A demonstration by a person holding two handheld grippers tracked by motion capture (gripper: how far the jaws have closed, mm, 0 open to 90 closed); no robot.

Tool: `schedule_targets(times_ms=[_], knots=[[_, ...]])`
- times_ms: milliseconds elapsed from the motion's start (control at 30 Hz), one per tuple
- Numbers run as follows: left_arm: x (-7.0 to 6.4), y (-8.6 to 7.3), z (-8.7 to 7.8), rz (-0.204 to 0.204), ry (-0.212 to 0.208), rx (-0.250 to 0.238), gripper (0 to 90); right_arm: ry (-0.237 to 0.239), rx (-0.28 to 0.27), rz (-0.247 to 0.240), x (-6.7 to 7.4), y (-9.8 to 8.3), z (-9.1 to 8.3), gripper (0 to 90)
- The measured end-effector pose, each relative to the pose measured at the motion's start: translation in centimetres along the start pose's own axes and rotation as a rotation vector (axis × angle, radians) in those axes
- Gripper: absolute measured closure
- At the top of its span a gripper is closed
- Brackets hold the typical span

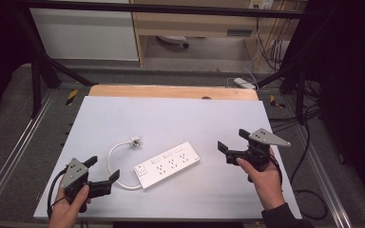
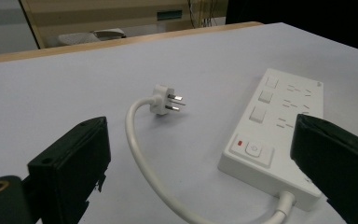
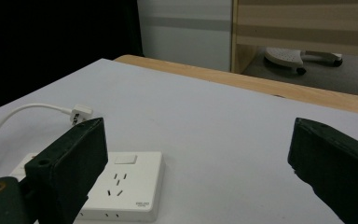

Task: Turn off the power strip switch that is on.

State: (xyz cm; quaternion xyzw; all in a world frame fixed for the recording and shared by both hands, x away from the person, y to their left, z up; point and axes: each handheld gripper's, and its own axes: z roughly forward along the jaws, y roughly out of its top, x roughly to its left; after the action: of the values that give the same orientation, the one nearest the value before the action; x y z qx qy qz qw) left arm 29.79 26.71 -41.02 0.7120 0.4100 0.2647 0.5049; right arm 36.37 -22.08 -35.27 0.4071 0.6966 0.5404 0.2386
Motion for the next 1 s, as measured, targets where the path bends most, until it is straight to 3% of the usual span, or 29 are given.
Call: schedule_targets(times_ms=[1000], knots=[[0.1, 0.0, -0.1, -0.002, 0.006, -0.007, 4.7, 0.041, 0.033, -0.034, 2.0, 1.5, 2.5, 8.6]])
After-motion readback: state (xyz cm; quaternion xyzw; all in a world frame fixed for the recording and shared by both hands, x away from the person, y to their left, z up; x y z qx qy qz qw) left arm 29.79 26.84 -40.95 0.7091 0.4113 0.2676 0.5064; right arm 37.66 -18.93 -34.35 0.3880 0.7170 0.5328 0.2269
